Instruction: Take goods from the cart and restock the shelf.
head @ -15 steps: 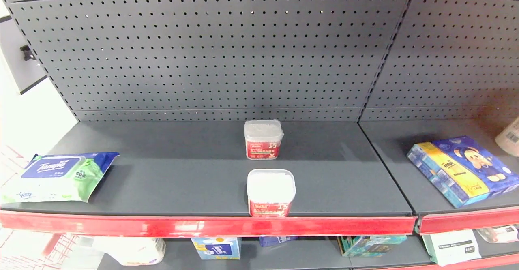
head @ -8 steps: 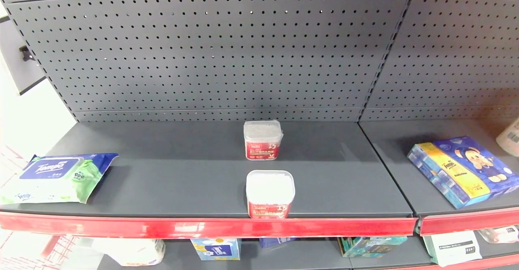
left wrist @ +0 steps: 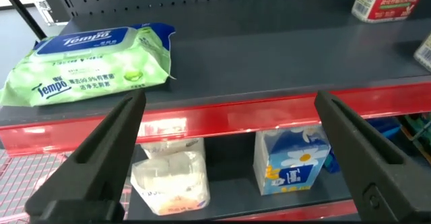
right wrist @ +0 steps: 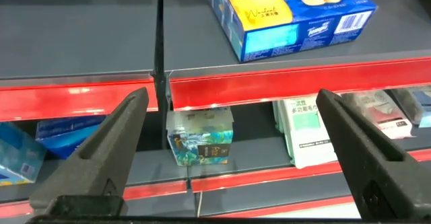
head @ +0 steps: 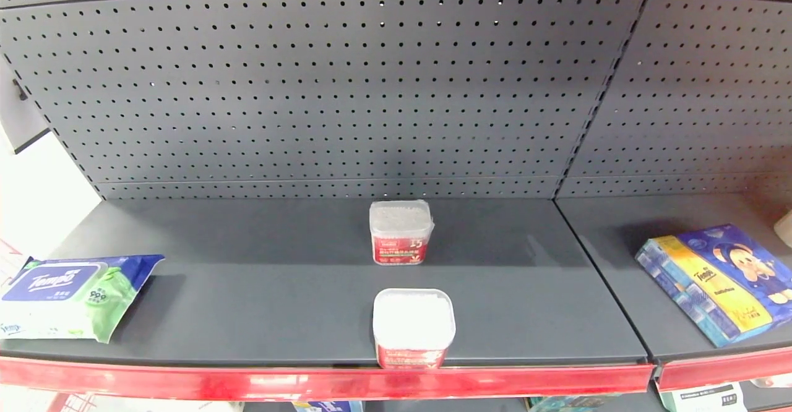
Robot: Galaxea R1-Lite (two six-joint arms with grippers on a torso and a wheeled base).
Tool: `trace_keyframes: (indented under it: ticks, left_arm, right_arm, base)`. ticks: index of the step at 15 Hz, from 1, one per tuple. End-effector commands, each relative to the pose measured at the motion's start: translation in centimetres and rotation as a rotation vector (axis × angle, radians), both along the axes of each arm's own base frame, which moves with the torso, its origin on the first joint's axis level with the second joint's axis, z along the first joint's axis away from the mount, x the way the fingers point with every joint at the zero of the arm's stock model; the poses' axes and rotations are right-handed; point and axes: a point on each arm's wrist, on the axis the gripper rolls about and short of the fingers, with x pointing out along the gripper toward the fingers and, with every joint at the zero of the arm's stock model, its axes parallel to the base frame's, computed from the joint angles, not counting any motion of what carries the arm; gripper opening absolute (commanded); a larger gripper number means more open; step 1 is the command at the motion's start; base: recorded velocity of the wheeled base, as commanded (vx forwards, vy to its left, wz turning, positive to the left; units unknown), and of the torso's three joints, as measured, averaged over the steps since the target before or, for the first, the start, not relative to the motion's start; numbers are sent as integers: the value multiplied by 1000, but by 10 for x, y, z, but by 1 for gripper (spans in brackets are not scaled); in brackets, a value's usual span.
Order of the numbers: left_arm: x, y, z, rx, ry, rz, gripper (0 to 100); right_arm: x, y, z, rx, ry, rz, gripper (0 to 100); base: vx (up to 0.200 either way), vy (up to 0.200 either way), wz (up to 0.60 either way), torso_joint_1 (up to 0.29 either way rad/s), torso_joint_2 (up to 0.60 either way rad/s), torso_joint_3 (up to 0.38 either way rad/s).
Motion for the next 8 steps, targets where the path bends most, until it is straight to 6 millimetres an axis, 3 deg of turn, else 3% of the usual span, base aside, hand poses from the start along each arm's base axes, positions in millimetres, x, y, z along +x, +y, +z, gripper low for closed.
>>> trace_keyframes:
  ticks: [1, 8]
  left_arm:
    - [0, 0, 0, 0, 1, 0, 100]
    - [0, 0, 0, 0, 1, 0, 100]
  right_arm:
    - [0, 0, 0, -1, 2, 1, 100]
    - [0, 0, 0, -1, 2, 1, 100]
  base:
    - [0, 0, 0, 0, 0, 0]
    - [0, 0, 0, 0, 0, 0]
